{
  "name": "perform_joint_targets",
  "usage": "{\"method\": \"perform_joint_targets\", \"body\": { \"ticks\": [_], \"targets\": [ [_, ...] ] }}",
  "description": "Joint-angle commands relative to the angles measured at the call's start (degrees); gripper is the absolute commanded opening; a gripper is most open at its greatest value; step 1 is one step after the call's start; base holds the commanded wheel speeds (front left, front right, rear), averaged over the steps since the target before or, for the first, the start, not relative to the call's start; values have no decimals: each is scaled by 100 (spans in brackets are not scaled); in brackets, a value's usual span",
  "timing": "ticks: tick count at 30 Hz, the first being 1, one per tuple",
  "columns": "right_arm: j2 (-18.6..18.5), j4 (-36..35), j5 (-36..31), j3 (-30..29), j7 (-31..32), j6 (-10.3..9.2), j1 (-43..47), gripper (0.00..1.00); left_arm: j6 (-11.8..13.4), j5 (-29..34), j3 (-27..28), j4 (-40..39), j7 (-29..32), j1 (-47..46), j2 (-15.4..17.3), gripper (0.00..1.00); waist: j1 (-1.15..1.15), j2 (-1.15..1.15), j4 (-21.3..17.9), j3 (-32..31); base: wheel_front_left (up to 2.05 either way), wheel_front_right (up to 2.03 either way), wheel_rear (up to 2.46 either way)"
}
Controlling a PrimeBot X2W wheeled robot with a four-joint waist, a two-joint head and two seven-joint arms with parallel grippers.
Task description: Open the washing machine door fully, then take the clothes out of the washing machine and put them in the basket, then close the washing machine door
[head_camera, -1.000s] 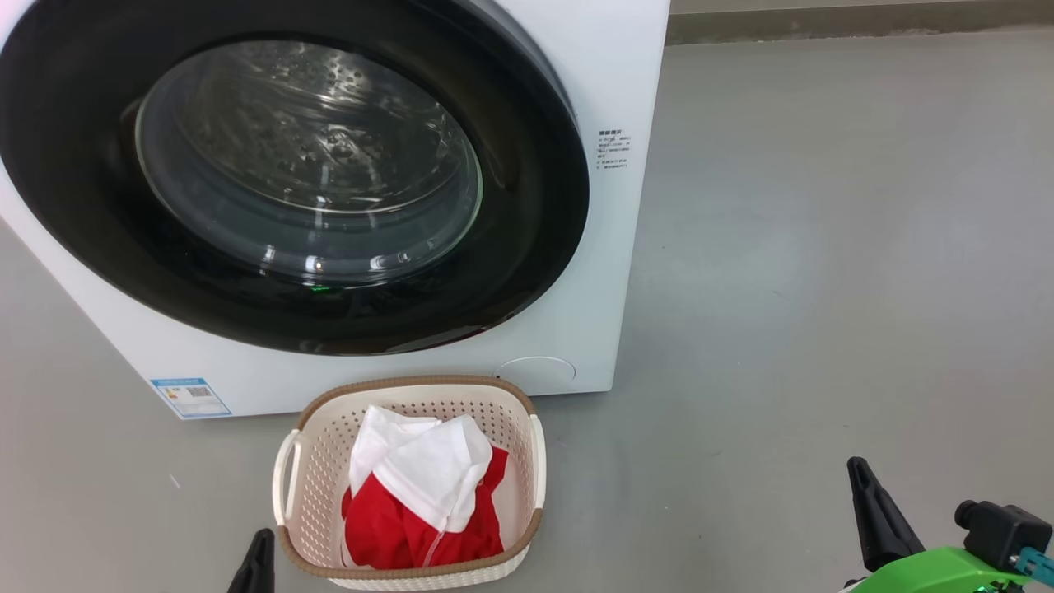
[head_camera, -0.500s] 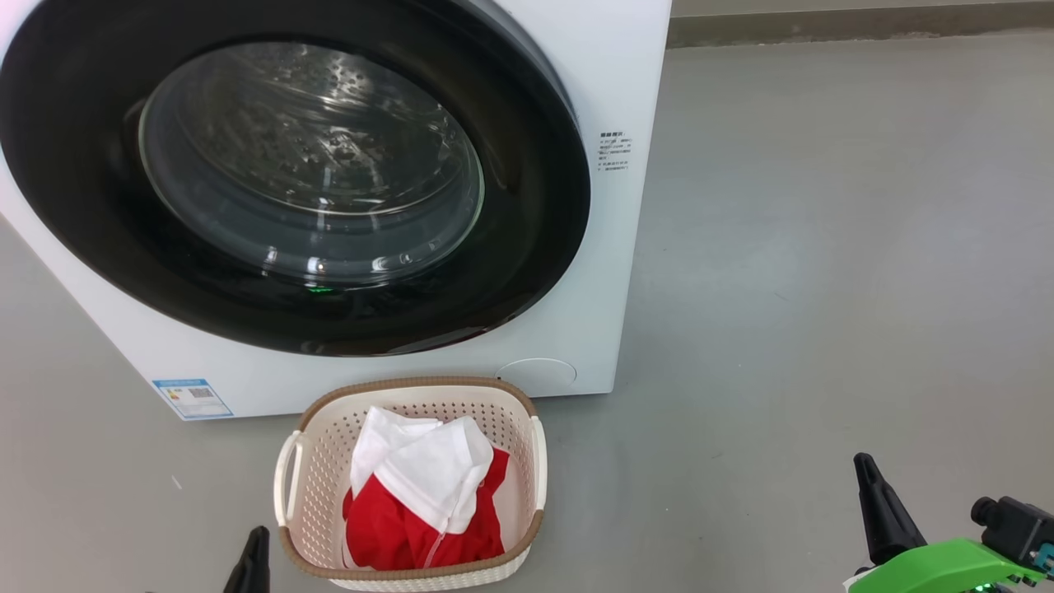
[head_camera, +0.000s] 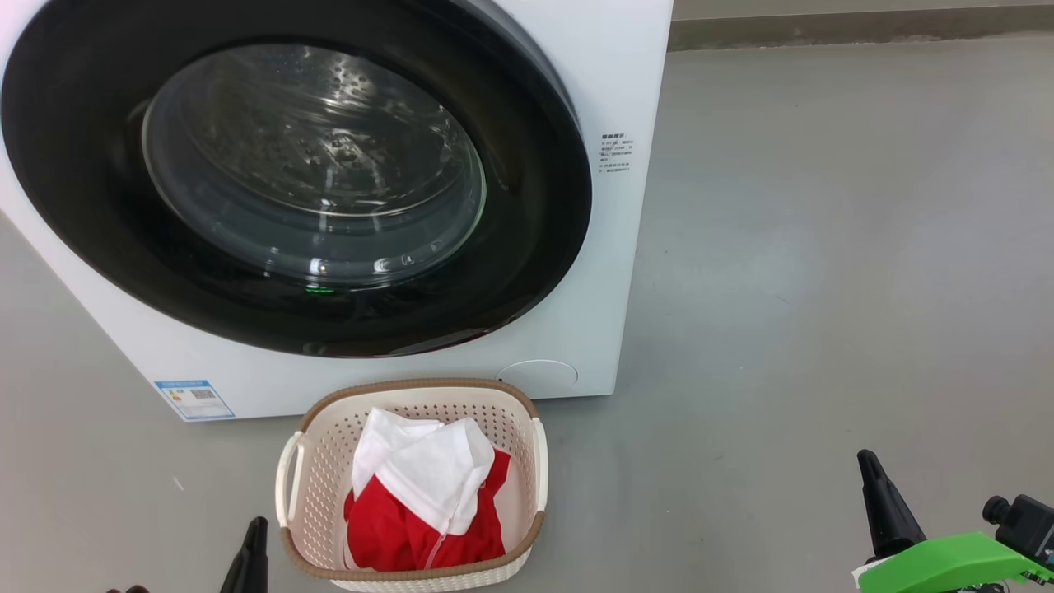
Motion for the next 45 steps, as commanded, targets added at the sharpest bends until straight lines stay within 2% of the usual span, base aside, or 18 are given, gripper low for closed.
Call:
{"method": "perform_joint_targets", "body": {
  "ticks": [1,45],
  "targets": [
    [-52,-174,107,-17,26,-3,-261,0,-16,-131,130,-156,14,-220,27,0,0,0,1,-1,0,0,0],
    [1,-447,2493,-190,769,-5,-520,0,-30,-2729,327,-216,741,-572,-56,0,0,0,41,-68,0,0,0]
  ]
}}
